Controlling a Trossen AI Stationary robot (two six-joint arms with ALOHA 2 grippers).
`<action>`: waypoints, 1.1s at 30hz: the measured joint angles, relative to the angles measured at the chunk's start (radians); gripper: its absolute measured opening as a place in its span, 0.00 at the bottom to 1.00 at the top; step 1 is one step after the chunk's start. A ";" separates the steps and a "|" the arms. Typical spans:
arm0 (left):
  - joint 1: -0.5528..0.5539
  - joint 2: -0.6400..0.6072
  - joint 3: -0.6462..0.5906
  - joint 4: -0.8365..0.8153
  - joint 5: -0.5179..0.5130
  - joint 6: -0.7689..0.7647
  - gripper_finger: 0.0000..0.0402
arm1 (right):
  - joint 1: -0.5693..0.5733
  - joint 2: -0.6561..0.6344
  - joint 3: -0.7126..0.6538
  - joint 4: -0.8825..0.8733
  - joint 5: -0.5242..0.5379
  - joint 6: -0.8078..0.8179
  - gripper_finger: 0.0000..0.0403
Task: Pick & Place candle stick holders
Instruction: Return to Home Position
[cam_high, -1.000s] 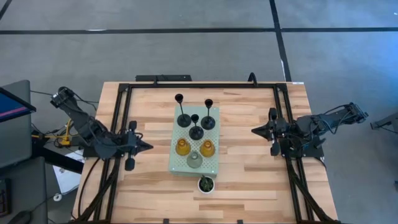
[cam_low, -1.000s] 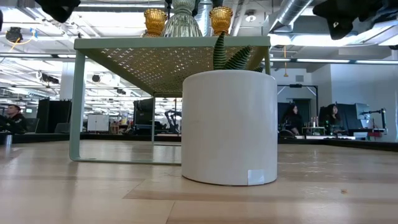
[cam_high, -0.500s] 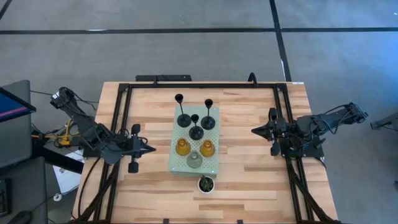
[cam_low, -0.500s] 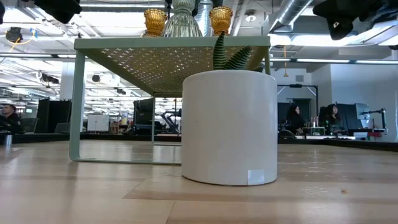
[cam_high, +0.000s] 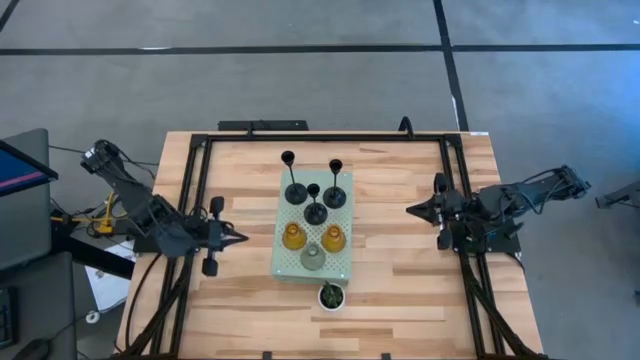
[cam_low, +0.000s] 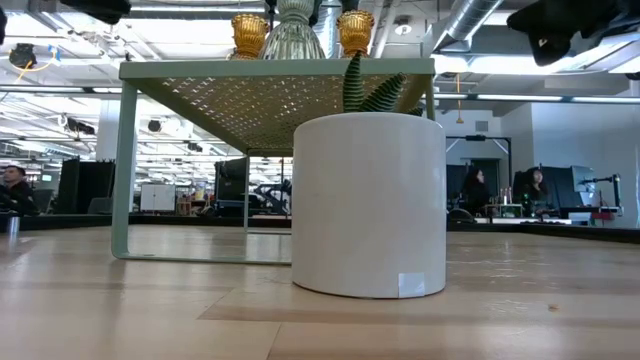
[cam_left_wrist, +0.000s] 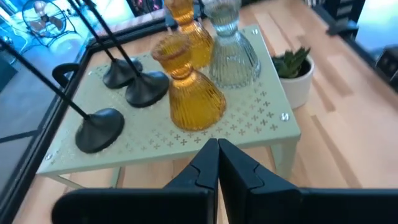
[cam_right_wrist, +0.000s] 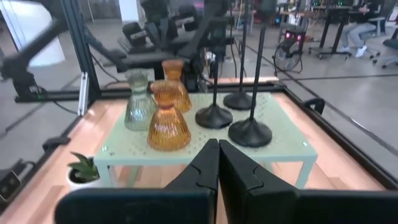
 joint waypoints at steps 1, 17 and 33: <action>0.000 -0.016 0.000 0.000 0.000 -0.004 0.02 | 0.000 -0.010 0.000 -0.001 0.000 0.001 0.00; 0.000 -0.347 -0.044 0.002 0.147 0.086 0.02 | 0.001 -0.321 -0.070 -0.052 -0.003 0.002 0.00; 0.001 -0.570 -0.168 0.100 0.262 0.056 0.02 | 0.002 -0.375 -0.103 0.079 -0.296 0.038 0.00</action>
